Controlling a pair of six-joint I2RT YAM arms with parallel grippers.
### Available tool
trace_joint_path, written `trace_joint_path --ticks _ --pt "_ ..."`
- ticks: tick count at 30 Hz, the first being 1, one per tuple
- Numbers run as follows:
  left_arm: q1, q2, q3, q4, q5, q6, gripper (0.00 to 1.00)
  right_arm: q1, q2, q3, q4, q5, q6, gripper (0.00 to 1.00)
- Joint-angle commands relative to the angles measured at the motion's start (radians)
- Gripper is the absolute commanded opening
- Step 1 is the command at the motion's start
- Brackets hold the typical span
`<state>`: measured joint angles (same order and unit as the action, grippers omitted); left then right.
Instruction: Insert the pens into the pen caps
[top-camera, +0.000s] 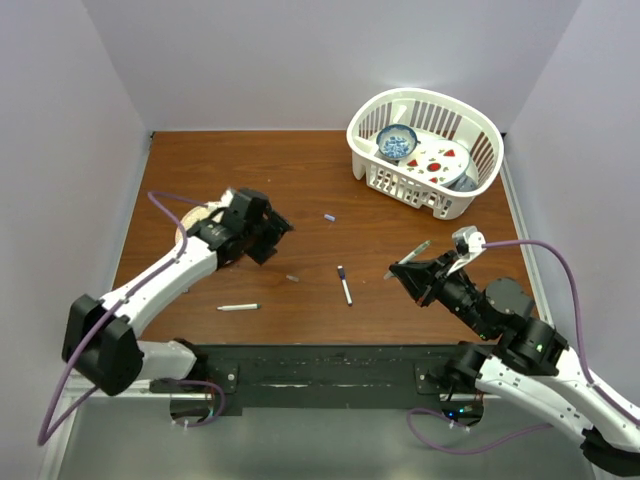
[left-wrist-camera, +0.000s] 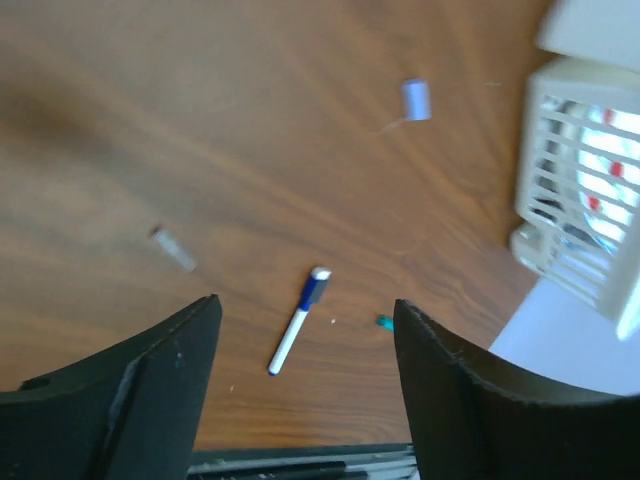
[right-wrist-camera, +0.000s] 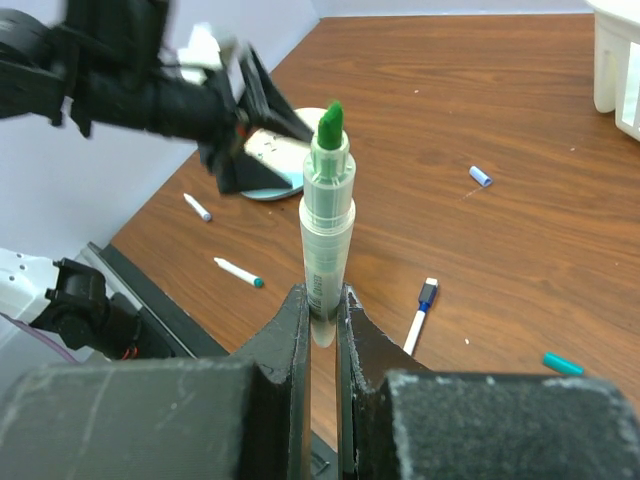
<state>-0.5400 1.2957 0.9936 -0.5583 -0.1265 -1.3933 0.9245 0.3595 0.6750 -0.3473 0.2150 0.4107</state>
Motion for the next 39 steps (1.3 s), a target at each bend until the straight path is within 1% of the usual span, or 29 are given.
trace_joint_path --ticks 1,2,5,9,10,12,14,20,25,30,33,34,39 --pt "-0.011 0.045 -0.047 -0.123 0.031 -0.335 0.7 0.002 0.007 0.035 0.03 0.011 0.011 0.0" --pt "-0.012 0.053 -0.059 -0.123 0.037 -0.358 0.67 0.0 0.007 0.035 0.028 0.015 0.011 0.0" --pt "-0.012 0.117 -0.073 -0.126 0.077 -0.398 0.62 0.0 0.007 0.035 0.021 0.03 0.008 0.0" --pt "-0.011 0.253 -0.006 -0.15 0.12 -0.378 0.6 0.0 0.007 0.029 0.025 0.035 0.005 0.0" --pt "-0.012 0.31 0.013 -0.166 0.122 -0.368 0.59 0.0 0.009 0.029 0.027 0.034 0.005 0.0" --pt "-0.012 0.359 0.069 -0.21 0.117 -0.354 0.58 0.0 0.012 0.034 0.024 0.035 0.002 0.0" --pt "-0.012 0.413 0.094 -0.229 0.108 -0.34 0.57 0.0 0.009 0.034 0.018 0.038 0.0 0.0" --pt "-0.014 0.453 0.089 -0.19 0.117 -0.355 0.58 0.0 -0.013 0.029 0.005 0.053 -0.007 0.0" --pt "-0.018 0.482 0.114 -0.225 0.122 -0.352 0.52 0.0 -0.016 0.031 -0.002 0.063 -0.009 0.0" --pt "-0.04 0.478 0.12 -0.247 0.113 -0.388 0.5 0.0 -0.019 0.029 -0.004 0.066 -0.007 0.0" --pt "-0.041 0.5 0.122 -0.229 0.131 -0.388 0.46 0.0 -0.019 0.035 -0.009 0.066 -0.007 0.0" --pt "-0.044 0.51 0.126 -0.224 0.161 -0.38 0.43 0.0 -0.022 0.037 -0.01 0.066 -0.006 0.0" --pt "-0.058 0.565 0.2 -0.302 0.143 -0.36 0.37 0.0 -0.036 0.04 -0.022 0.063 0.002 0.0"
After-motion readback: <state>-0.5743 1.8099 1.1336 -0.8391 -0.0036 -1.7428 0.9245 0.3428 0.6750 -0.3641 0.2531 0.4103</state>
